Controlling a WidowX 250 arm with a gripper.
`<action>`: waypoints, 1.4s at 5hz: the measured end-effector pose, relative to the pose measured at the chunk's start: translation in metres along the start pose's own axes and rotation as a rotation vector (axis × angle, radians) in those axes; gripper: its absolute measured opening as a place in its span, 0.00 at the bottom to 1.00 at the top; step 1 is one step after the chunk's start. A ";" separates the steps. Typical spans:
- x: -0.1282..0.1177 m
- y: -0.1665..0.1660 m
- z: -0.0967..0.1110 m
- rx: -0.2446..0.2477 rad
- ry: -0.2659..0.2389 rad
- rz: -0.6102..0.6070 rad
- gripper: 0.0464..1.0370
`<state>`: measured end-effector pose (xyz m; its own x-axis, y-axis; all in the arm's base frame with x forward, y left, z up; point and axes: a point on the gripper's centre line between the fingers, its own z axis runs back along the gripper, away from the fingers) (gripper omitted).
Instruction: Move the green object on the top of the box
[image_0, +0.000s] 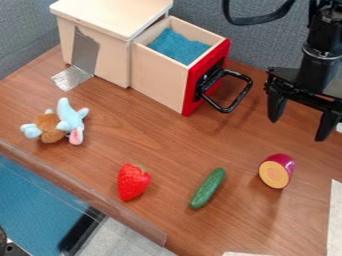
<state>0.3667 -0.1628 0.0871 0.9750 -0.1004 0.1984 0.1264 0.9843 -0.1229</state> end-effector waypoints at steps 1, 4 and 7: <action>-0.007 0.002 -0.012 0.007 0.036 0.004 0.96; -0.072 0.028 -0.008 0.065 0.069 -0.010 0.96; -0.102 0.048 -0.051 0.134 0.135 -0.019 0.92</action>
<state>0.2825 -0.1131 0.0111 0.9895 -0.1286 0.0656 0.1281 0.9917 0.0117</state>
